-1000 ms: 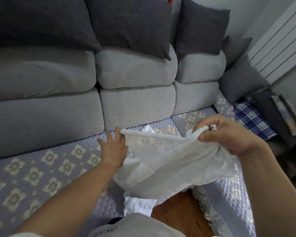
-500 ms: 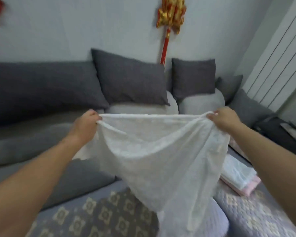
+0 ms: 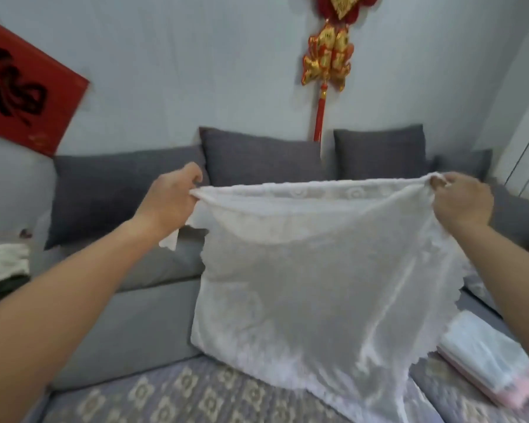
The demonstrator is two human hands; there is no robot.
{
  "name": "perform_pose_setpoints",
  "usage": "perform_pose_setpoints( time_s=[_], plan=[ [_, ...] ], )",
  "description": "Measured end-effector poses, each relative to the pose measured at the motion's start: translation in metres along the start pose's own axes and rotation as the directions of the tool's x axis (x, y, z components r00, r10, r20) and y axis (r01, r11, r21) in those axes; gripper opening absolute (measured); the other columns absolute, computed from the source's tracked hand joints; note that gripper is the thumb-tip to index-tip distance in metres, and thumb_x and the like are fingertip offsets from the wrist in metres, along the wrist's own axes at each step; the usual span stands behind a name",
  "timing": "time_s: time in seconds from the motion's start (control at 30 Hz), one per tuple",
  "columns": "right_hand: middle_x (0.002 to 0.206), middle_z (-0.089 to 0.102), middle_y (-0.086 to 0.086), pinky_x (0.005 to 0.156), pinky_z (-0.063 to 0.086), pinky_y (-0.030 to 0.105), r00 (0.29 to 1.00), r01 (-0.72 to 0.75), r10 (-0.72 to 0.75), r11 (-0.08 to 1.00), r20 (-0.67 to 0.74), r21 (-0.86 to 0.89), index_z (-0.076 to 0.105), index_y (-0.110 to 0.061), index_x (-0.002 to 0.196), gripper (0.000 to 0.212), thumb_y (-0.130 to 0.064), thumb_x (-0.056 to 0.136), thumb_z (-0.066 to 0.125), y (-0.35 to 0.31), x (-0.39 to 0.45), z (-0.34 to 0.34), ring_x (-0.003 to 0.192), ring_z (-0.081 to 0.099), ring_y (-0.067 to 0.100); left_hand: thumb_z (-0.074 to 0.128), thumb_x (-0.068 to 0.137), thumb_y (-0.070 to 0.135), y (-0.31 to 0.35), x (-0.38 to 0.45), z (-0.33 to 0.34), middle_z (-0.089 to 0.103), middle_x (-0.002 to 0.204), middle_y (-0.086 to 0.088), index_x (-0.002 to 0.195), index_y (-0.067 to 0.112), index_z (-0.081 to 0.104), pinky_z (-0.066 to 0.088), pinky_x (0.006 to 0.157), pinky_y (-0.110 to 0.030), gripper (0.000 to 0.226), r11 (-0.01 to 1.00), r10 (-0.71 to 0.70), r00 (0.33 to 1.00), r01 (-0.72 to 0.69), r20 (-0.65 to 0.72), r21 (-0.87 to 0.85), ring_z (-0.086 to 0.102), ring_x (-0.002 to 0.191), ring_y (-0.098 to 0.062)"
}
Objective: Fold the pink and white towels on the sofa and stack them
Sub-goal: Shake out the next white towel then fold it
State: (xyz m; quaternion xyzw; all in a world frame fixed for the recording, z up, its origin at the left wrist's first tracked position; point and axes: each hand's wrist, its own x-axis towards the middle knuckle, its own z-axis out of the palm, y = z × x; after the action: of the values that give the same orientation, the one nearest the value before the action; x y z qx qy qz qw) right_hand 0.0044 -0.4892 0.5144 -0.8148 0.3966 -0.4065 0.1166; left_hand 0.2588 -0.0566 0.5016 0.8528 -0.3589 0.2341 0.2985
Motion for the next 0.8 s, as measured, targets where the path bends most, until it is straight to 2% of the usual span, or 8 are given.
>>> perform_pose_setpoints(
  time_s=[0.1, 0.17, 0.27, 0.4, 0.5, 0.63, 0.73, 0.8],
  plan=[
    [0.105, 0.069, 0.027, 0.084, 0.047, 0.045, 0.966, 0.059, -0.041, 0.996, 0.257, -0.062, 0.073, -0.007, 0.099, 0.049, -0.048, 0.096, 0.047, 0.067, -0.028, 0.030, 0.098, 0.062, 0.046, 0.070, 0.089, 0.012, 0.009, -0.054, 0.032, 0.067, 0.083, 0.003, 0.095, 0.025, 0.060, 0.051, 0.069, -0.035, 0.018, 0.993, -0.062, 0.955, 0.088, 0.291, -0.077, 0.063, 0.074, -0.020],
    [0.110, 0.070, 0.025, 0.086, 0.045, 0.042, 0.865, 0.114, -0.039, 0.986, 0.501, -0.120, 0.074, -0.006, 0.100, 0.050, -0.051, 0.093, 0.054, 0.118, -0.048, 0.046, 0.104, 0.062, 0.043, 0.072, 0.090, 0.017, 0.013, -0.095, 0.059, 0.068, 0.088, 0.006, 0.093, 0.034, 0.060, 0.050, 0.072, -0.032, 0.021, 0.995, -0.050, 0.871, 0.084, 0.488, -0.047, 0.064, 0.081, -0.018],
    [0.102, 0.072, 0.019, 0.080, 0.046, 0.039, 0.673, 0.198, 0.006, 0.962, 0.739, -0.188, 0.074, -0.010, 0.090, 0.028, -0.036, 0.094, 0.065, 0.195, -0.077, 0.070, 0.101, 0.065, 0.038, 0.059, 0.100, 0.022, 0.019, -0.168, 0.105, 0.063, 0.101, 0.005, 0.102, 0.028, 0.058, 0.041, 0.073, -0.019, 0.006, 0.990, -0.122, 0.638, 0.133, 0.760, 0.048, 0.059, 0.092, -0.018],
    [0.111, 0.070, 0.018, 0.078, 0.040, 0.035, 0.534, 0.159, 0.070, 0.970, 0.842, -0.182, 0.071, -0.015, 0.095, 0.019, -0.032, 0.096, 0.064, 0.260, -0.116, 0.102, 0.101, 0.062, 0.035, 0.043, 0.101, 0.029, 0.025, -0.256, 0.164, 0.066, 0.105, 0.003, 0.105, 0.022, 0.063, 0.050, 0.085, -0.039, 0.021, 0.971, -0.221, 0.400, 0.178, 0.890, 0.161, 0.061, 0.094, -0.021],
    [0.122, 0.064, 0.018, 0.084, 0.041, 0.038, 0.471, 0.092, 0.141, 0.974, 0.871, -0.207, 0.072, -0.011, 0.109, 0.031, -0.036, 0.098, 0.059, 0.292, -0.142, 0.120, 0.108, 0.058, 0.035, 0.043, 0.106, 0.016, 0.048, -0.295, 0.188, 0.061, 0.091, 0.004, 0.096, 0.022, 0.062, 0.043, 0.069, -0.026, 0.021, 0.884, -0.366, 0.385, 0.429, 0.847, 0.186, 0.055, 0.080, -0.016],
    [0.105, 0.070, 0.015, 0.075, 0.042, 0.037, 0.439, 0.073, 0.171, 0.972, 0.882, -0.225, 0.072, -0.015, 0.098, 0.072, -0.073, 0.080, 0.034, 0.323, -0.173, 0.125, 0.087, 0.059, 0.030, 0.041, 0.108, 0.028, 0.081, -0.326, 0.200, 0.062, 0.094, -0.001, 0.099, 0.017, 0.060, 0.040, 0.065, -0.024, 0.023, 0.709, -0.554, 0.364, 0.678, 0.749, 0.195, 0.059, 0.082, -0.016],
    [0.084, 0.071, 0.010, 0.068, 0.039, 0.035, 0.513, 0.067, 0.030, 0.995, 0.858, -0.074, 0.070, -0.017, 0.083, 0.086, -0.086, 0.081, 0.019, 0.284, -0.189, 0.114, 0.079, 0.060, 0.031, 0.056, 0.102, 0.029, 0.123, -0.315, 0.202, 0.056, 0.085, 0.003, 0.088, 0.020, 0.055, 0.039, 0.068, -0.021, 0.017, 0.741, -0.445, 0.396, 0.667, 0.803, 0.082, 0.052, 0.074, -0.005],
    [0.080, 0.071, -0.001, 0.067, 0.041, 0.032, 0.408, 0.159, -0.171, 0.981, 0.897, 0.114, 0.071, -0.031, 0.089, 0.093, -0.100, 0.067, 0.013, 0.237, -0.200, 0.106, 0.075, 0.062, 0.020, 0.065, 0.095, 0.027, 0.163, -0.290, 0.202, 0.055, 0.083, 0.006, 0.086, 0.024, 0.053, 0.040, 0.068, -0.018, 0.016, 0.801, -0.277, 0.446, 0.596, 0.851, -0.052, 0.049, 0.071, -0.003]
  ],
)
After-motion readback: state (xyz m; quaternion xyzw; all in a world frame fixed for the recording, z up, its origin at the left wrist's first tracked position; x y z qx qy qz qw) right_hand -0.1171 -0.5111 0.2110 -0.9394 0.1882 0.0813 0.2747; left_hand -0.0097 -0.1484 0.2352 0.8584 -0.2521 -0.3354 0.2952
